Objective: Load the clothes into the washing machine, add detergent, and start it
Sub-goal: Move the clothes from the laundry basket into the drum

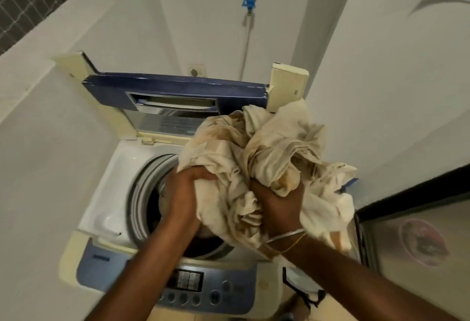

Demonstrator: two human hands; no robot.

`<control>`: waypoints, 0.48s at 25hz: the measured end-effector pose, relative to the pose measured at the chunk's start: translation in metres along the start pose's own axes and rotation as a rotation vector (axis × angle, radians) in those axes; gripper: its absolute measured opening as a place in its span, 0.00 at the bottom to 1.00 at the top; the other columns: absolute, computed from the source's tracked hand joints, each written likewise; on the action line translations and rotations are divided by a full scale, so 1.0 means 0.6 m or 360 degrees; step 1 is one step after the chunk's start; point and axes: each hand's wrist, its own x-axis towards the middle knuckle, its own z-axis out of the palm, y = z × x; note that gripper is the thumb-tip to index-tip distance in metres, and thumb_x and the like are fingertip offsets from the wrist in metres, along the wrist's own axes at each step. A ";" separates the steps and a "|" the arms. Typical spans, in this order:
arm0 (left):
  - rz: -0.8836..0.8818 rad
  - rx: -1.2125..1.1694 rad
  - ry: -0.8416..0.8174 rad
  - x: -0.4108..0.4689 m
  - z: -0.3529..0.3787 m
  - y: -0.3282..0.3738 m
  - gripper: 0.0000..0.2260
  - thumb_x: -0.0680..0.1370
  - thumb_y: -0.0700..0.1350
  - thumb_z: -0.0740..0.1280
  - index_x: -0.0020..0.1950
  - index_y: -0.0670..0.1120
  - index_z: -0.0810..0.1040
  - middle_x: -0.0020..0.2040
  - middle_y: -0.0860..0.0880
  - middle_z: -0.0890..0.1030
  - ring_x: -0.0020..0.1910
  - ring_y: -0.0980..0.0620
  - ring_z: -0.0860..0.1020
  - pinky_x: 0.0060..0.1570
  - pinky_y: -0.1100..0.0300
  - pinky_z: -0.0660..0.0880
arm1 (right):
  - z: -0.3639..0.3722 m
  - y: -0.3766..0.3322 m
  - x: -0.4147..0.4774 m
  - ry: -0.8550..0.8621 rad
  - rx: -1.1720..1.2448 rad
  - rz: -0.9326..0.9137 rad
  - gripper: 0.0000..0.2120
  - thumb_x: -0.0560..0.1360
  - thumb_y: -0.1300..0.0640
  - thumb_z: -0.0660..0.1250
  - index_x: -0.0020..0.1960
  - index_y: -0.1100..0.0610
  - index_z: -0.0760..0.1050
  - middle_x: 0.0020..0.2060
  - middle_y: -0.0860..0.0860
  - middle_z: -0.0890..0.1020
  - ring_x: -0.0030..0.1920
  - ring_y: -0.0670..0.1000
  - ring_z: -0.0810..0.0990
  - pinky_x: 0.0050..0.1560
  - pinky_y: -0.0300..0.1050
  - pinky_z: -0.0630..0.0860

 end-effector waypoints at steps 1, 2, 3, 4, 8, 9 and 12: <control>0.0034 -0.0039 0.0059 0.003 -0.036 0.013 0.30 0.55 0.43 0.73 0.57 0.37 0.82 0.52 0.39 0.85 0.53 0.36 0.83 0.55 0.44 0.79 | 0.036 -0.001 -0.016 -0.0107 0.0028 0.0011 0.25 0.60 0.51 0.78 0.56 0.42 0.80 0.53 0.43 0.85 0.57 0.46 0.82 0.62 0.43 0.77; 0.0079 -0.0077 0.0147 0.009 -0.070 0.023 0.29 0.55 0.42 0.72 0.56 0.37 0.82 0.52 0.40 0.85 0.52 0.37 0.83 0.55 0.44 0.79 | 0.068 0.015 -0.028 -0.0190 0.0117 0.0058 0.24 0.60 0.52 0.78 0.55 0.40 0.80 0.54 0.42 0.84 0.57 0.46 0.82 0.62 0.42 0.77; 0.0129 -0.0096 0.0260 0.018 -0.106 0.029 0.27 0.56 0.40 0.72 0.55 0.38 0.83 0.51 0.41 0.85 0.51 0.39 0.83 0.54 0.45 0.79 | 0.101 0.031 -0.036 -0.0254 0.0137 0.0145 0.25 0.60 0.53 0.78 0.56 0.42 0.80 0.54 0.42 0.85 0.57 0.46 0.82 0.61 0.41 0.77; 0.0163 -0.0095 0.0362 0.029 -0.138 0.033 0.25 0.56 0.38 0.71 0.54 0.40 0.84 0.50 0.43 0.86 0.49 0.40 0.83 0.52 0.47 0.80 | 0.128 0.062 -0.037 -0.0305 0.0166 0.0180 0.26 0.60 0.54 0.79 0.57 0.45 0.79 0.54 0.43 0.85 0.57 0.46 0.82 0.61 0.41 0.77; 0.0122 0.0180 0.0496 0.105 -0.223 0.000 0.24 0.61 0.39 0.76 0.57 0.43 0.80 0.52 0.45 0.85 0.47 0.44 0.83 0.49 0.47 0.81 | 0.204 0.200 -0.031 -0.0529 -0.0280 0.0200 0.22 0.62 0.55 0.80 0.53 0.39 0.79 0.51 0.39 0.83 0.56 0.39 0.80 0.62 0.40 0.74; 0.0081 0.0342 0.0476 0.128 -0.233 -0.018 0.22 0.64 0.40 0.77 0.57 0.44 0.79 0.53 0.44 0.84 0.45 0.46 0.82 0.48 0.49 0.80 | 0.206 0.230 -0.026 -0.0588 -0.0420 0.0246 0.19 0.64 0.57 0.80 0.50 0.40 0.79 0.48 0.37 0.82 0.54 0.36 0.80 0.61 0.39 0.75; -0.0074 0.0986 0.0247 0.202 -0.259 -0.097 0.33 0.63 0.49 0.79 0.66 0.46 0.75 0.60 0.46 0.81 0.53 0.48 0.81 0.54 0.55 0.77 | 0.179 0.321 0.003 -0.0867 -0.1156 0.0622 0.25 0.67 0.50 0.77 0.62 0.52 0.75 0.59 0.51 0.79 0.62 0.54 0.78 0.61 0.49 0.74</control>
